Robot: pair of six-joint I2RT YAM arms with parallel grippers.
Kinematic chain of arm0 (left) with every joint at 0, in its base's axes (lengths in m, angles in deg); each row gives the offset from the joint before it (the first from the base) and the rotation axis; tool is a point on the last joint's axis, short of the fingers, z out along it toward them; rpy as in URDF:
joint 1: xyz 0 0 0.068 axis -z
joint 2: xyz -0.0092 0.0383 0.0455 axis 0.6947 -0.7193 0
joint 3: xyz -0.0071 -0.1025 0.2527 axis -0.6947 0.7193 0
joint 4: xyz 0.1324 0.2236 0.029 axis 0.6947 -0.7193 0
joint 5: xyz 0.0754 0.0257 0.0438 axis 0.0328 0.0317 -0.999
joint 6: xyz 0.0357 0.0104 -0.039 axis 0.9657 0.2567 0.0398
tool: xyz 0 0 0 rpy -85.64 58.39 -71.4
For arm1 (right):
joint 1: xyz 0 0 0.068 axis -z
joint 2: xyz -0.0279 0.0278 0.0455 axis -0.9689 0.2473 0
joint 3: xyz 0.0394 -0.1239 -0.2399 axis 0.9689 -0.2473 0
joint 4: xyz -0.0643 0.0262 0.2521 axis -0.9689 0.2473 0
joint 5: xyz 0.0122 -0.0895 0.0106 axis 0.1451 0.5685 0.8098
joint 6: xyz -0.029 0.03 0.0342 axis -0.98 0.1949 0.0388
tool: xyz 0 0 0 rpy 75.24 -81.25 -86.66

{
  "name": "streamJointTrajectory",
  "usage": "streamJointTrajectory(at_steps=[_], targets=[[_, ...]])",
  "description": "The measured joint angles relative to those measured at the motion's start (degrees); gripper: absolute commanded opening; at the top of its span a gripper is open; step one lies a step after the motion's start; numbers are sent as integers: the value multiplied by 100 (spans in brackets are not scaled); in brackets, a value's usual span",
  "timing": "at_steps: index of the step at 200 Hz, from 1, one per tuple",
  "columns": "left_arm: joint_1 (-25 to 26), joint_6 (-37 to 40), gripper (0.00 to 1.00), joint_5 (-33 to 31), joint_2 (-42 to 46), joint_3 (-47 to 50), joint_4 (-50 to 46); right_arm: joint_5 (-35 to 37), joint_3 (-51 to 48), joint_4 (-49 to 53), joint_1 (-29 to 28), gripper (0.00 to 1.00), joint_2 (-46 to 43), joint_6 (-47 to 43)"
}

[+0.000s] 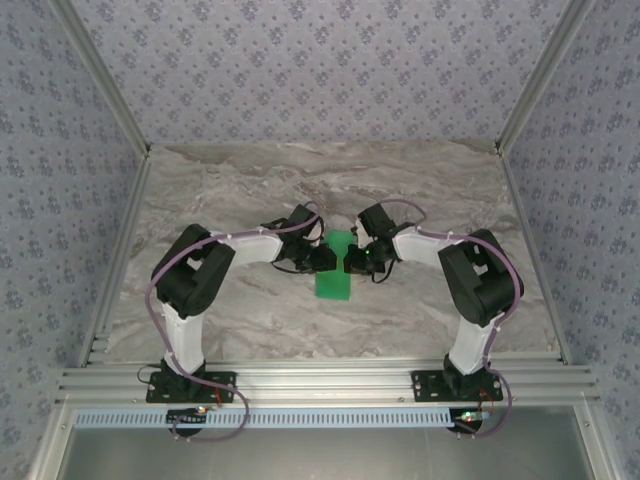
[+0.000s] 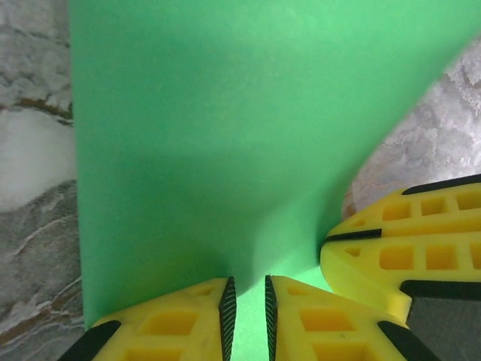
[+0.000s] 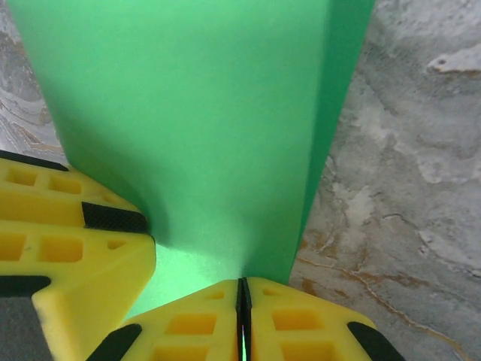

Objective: Fold a paper plane with a square sheet of paper (fold left side to right side)

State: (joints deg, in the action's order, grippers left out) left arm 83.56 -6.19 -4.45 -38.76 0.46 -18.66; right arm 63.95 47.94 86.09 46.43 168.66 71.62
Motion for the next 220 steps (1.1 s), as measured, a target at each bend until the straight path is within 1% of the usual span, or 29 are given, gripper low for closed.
streamJointTrajectory(at_steps=[42, 81, 102, 130, 163, 188, 220], targets=[[55, -4, 21, -105, 13, 28, 55, -227, -44, -7, 98, 12, -275, -37], [70, -7, 21, -125, 22, 57, 122, -417, 232, -168, 343, 12, -302, -13], [74, -7, 21, -133, 22, 57, 125, -485, 531, -302, 363, 12, -57, -4], [76, -4, 21, -133, 26, 61, 127, -610, 903, -420, 356, 12, 487, 28], [94, 0, 21, -164, 83, 146, 210, -555, 1150, -302, 354, 11, 1005, 26], [109, 20, 21, -192, 177, 299, 328, -531, 1344, -79, 341, 11, 1123, 26], [127, 76, 20, -190, 461, 723, 490, -501, 1386, 20, 302, 11, 1145, 26]])
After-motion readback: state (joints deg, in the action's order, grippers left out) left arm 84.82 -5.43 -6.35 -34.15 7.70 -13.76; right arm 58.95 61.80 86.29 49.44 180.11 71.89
